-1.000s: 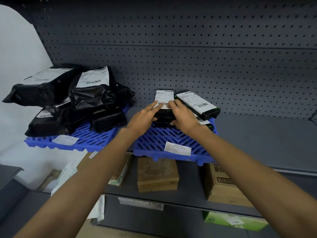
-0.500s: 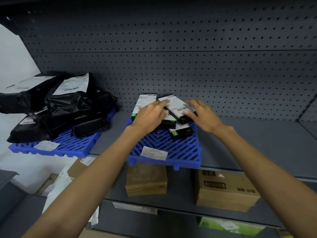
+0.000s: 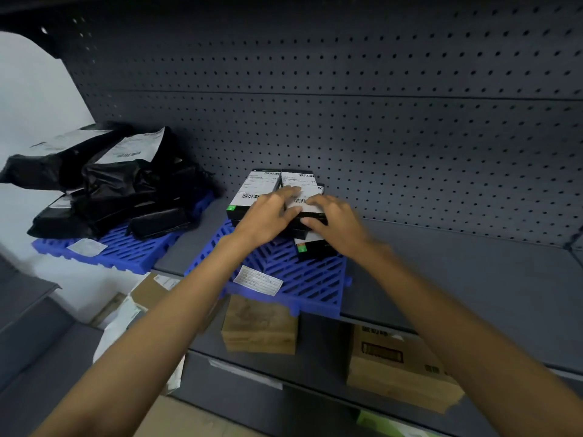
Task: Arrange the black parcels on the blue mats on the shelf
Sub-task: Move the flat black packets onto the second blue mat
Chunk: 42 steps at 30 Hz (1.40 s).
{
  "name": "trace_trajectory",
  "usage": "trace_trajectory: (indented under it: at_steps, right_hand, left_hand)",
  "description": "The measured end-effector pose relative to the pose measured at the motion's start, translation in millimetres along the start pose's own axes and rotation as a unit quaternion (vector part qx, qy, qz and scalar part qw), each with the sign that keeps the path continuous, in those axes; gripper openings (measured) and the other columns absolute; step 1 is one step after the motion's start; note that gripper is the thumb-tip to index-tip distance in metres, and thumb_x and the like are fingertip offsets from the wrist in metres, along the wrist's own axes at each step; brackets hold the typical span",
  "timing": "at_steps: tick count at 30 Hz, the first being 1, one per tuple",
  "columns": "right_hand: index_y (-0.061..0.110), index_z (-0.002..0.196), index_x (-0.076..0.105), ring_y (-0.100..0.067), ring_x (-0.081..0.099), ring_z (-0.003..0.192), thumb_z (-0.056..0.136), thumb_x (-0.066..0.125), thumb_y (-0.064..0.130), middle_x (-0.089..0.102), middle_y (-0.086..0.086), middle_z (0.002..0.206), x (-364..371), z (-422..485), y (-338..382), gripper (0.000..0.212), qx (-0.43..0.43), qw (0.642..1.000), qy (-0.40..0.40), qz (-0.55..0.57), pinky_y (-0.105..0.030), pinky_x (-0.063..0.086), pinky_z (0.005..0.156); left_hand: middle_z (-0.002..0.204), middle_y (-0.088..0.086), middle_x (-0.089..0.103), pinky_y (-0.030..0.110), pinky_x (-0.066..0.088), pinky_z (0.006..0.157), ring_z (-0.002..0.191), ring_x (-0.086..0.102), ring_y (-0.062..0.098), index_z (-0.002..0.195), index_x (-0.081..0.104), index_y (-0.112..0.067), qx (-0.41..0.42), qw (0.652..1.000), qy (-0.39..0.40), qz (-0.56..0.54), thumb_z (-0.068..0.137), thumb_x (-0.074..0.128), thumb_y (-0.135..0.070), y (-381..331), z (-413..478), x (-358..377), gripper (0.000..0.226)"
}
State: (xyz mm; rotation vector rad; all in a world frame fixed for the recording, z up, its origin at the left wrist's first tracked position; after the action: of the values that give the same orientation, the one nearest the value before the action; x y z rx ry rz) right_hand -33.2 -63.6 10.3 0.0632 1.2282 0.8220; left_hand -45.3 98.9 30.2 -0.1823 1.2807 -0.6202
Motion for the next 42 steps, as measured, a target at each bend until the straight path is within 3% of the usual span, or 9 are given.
trace_trajectory:
  at_steps: [6,11,15,19,25,29,32,36,42]
  right_hand:
    - [0.010,0.138,0.052,-0.025,0.052,0.124,0.091,0.065,0.035,0.053,-0.008,0.138,12,11,10,0.055,-0.040,0.998,0.037,-0.016,-0.036,0.043,0.101]
    - [0.015,0.147,0.042,-0.023,0.042,0.134,0.079,0.078,0.042,0.042,-0.004,0.149,19,13,6,0.082,-0.030,0.995,0.087,-0.036,-0.039,0.039,0.108]
    - [0.020,0.143,0.045,-0.023,0.052,0.124,0.078,0.080,0.034,0.046,0.001,0.142,22,12,9,0.075,-0.024,0.997,0.029,-0.074,-0.037,0.044,0.095]
    - [0.022,0.142,0.046,-0.022,0.053,0.122,0.080,0.079,0.028,0.046,0.003,0.141,19,13,8,0.070,-0.028,0.996,0.035,-0.074,-0.038,0.045,0.095]
    - [0.022,0.142,0.047,-0.019,0.049,0.127,0.079,0.079,0.021,0.047,0.003,0.143,8,5,-7,0.070,-0.021,0.998,0.033,-0.050,-0.031,0.038,0.096]
    - [0.020,0.143,0.047,-0.017,0.043,0.134,0.080,0.078,0.011,0.045,0.000,0.148,-2,-3,-22,0.071,-0.018,0.999,0.041,-0.018,-0.023,0.030,0.102]
    - [0.020,0.145,0.044,-0.018,0.038,0.139,0.081,0.075,0.004,0.040,-0.003,0.152,-5,-10,-31,0.073,-0.010,0.999,0.051,-0.012,-0.032,0.029,0.114]
    - [0.020,0.145,0.046,-0.018,0.038,0.140,0.081,0.072,-0.004,0.040,-0.003,0.153,-6,-20,-40,0.073,-0.010,0.999,0.041,0.008,-0.021,0.024,0.111]
    - [0.022,0.147,0.043,-0.016,0.033,0.143,0.082,0.074,0.006,0.037,0.001,0.155,-7,-32,-40,0.074,-0.045,0.996,0.069,0.030,-0.042,0.031,0.116]
  left_hand:
    - [0.137,0.003,0.059,0.030,0.038,0.105,0.128,0.052,0.022,0.140,0.052,-0.020,0.005,0.996,0.064,0.062,0.102,0.051,-0.028,23,5,-7,0.039]
    - [0.150,-0.003,0.046,0.041,0.010,0.120,0.140,0.039,0.016,0.144,0.048,-0.020,0.042,0.988,0.094,0.116,0.105,0.042,-0.029,28,7,-5,0.041]
    - [0.152,-0.001,0.042,0.044,0.009,0.120,0.142,0.035,0.016,0.146,0.044,-0.021,0.057,0.986,0.113,0.114,0.104,0.041,-0.033,33,4,-9,0.044]
    - [0.152,-0.002,0.043,0.043,0.010,0.120,0.141,0.037,0.016,0.147,0.044,-0.020,0.085,0.983,0.105,0.125,0.094,0.057,-0.044,39,-4,-16,0.059]
    - [0.154,-0.002,0.040,0.038,0.020,0.119,0.138,0.041,0.019,0.150,0.037,-0.021,0.135,0.961,0.059,0.233,0.093,0.060,-0.043,22,-7,-4,0.066]
    - [0.157,0.001,0.034,0.045,0.042,0.108,0.139,0.042,0.026,0.152,0.034,-0.021,0.088,0.984,0.051,0.146,0.096,0.060,-0.033,5,-15,13,0.064]
    - [0.160,0.001,0.028,0.043,0.042,0.108,0.140,0.040,0.023,0.153,0.033,-0.020,0.059,0.993,0.035,0.095,0.096,0.060,-0.023,-7,-21,27,0.063]
    - [0.160,0.002,0.028,0.042,0.042,0.108,0.137,0.044,0.022,0.152,0.034,-0.021,0.050,0.996,0.012,0.074,0.096,0.061,-0.020,-19,-30,33,0.062]
    - [0.160,-0.002,0.029,0.047,0.048,0.100,0.133,0.049,0.023,0.152,0.034,-0.023,0.044,0.994,0.001,0.099,0.096,0.062,-0.023,-22,-47,32,0.063]
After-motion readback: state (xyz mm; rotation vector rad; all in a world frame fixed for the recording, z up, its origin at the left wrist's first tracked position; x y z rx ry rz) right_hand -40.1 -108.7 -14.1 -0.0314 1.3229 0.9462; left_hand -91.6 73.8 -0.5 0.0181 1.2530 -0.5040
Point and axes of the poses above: each hand's wrist, its own z-axis towards the middle knuckle, its own x-axis out of the palm, y = z × x, the point moved 3 cm from there along z, towards the middle knuckle
